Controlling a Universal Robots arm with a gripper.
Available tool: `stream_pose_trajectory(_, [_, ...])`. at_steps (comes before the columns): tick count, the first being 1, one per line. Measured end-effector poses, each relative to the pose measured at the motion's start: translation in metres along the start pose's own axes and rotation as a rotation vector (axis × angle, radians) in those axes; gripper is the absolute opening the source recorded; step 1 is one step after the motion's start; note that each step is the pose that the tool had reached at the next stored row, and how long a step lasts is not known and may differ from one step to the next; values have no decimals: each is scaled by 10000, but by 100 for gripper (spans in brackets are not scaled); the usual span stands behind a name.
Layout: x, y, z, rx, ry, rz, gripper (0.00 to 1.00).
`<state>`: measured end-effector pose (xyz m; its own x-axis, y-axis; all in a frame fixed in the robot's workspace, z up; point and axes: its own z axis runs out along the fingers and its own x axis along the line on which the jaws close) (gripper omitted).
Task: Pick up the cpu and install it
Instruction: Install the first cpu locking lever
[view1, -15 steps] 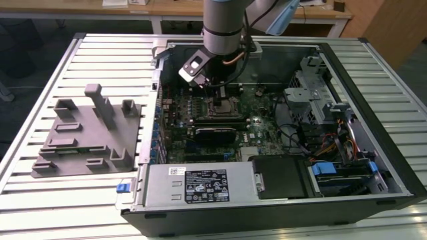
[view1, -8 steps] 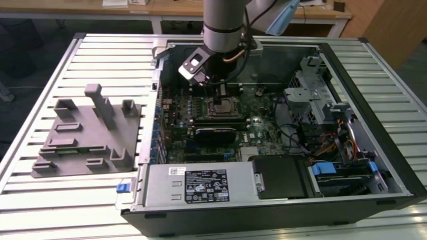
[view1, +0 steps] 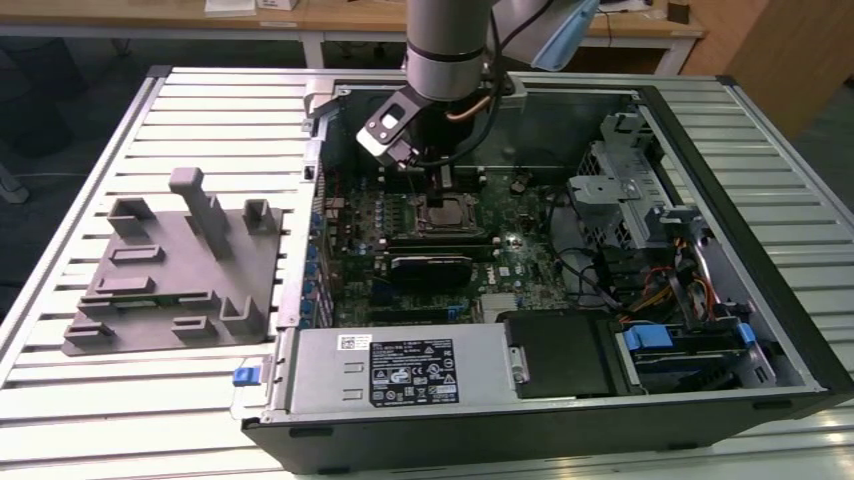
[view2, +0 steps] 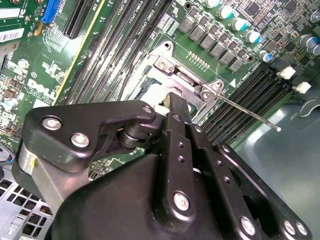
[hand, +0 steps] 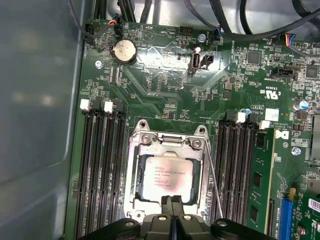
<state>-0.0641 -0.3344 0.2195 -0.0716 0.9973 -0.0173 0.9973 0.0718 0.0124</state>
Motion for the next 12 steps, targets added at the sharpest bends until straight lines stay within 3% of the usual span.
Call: stream_pose_trajectory(12, [0,0,-22,-4,-1,0,11])
